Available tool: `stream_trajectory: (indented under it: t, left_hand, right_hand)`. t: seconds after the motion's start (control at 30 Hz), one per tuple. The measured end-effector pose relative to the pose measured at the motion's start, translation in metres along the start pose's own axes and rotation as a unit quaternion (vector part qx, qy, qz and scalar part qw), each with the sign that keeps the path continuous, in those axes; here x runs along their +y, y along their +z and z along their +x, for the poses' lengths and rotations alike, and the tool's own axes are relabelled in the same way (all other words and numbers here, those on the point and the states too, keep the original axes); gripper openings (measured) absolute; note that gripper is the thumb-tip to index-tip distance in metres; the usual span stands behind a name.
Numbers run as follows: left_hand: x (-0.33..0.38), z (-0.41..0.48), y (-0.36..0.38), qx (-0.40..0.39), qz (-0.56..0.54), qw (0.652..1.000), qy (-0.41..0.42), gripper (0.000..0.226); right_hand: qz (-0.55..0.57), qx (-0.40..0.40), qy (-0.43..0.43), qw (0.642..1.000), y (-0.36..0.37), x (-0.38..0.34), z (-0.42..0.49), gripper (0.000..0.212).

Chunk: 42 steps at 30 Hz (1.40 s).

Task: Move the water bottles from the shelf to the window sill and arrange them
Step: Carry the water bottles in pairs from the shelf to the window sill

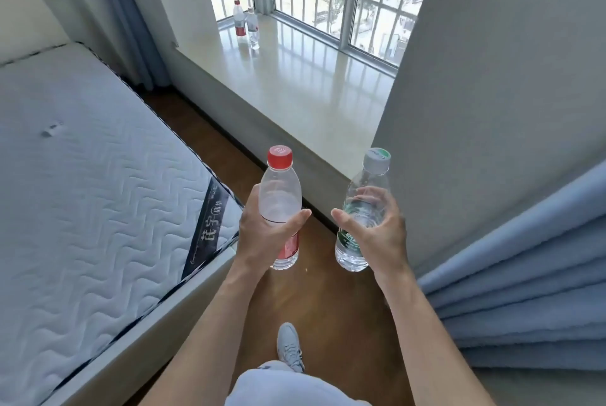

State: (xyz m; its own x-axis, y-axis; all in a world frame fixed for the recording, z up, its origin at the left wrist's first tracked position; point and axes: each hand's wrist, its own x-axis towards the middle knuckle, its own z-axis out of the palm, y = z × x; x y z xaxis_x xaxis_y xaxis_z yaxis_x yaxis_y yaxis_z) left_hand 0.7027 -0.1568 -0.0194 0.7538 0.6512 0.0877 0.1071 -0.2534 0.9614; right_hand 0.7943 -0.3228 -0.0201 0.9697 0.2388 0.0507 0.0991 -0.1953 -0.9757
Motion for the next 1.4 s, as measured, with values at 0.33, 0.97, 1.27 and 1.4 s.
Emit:
stream_trajectory:
  t: [0.33,0.97,1.27,1.4]
  left_hand:
    - [-0.010,0.148,-0.031,0.032,0.025,0.999,0.005,0.067]
    - [-0.039,0.372,-0.019,0.143,0.056,0.987,-0.046,0.072]
    - [-0.039,0.492,-0.008,0.227,0.060,0.969,-0.079,0.071]
    - [-0.040,0.517,-0.017,0.261,0.072,0.958,-0.095,0.067]
  right_hand:
    - [0.007,-0.024,-0.003,1.000,0.091,-0.023,0.124,0.054]
    - [0.003,-0.170,-0.021,0.985,0.213,-0.029,0.362,0.057]
    - [0.018,-0.250,-0.044,0.967,0.280,-0.043,0.502,0.052]
    - [0.015,-0.286,-0.033,0.957,0.310,-0.043,0.528,0.055]
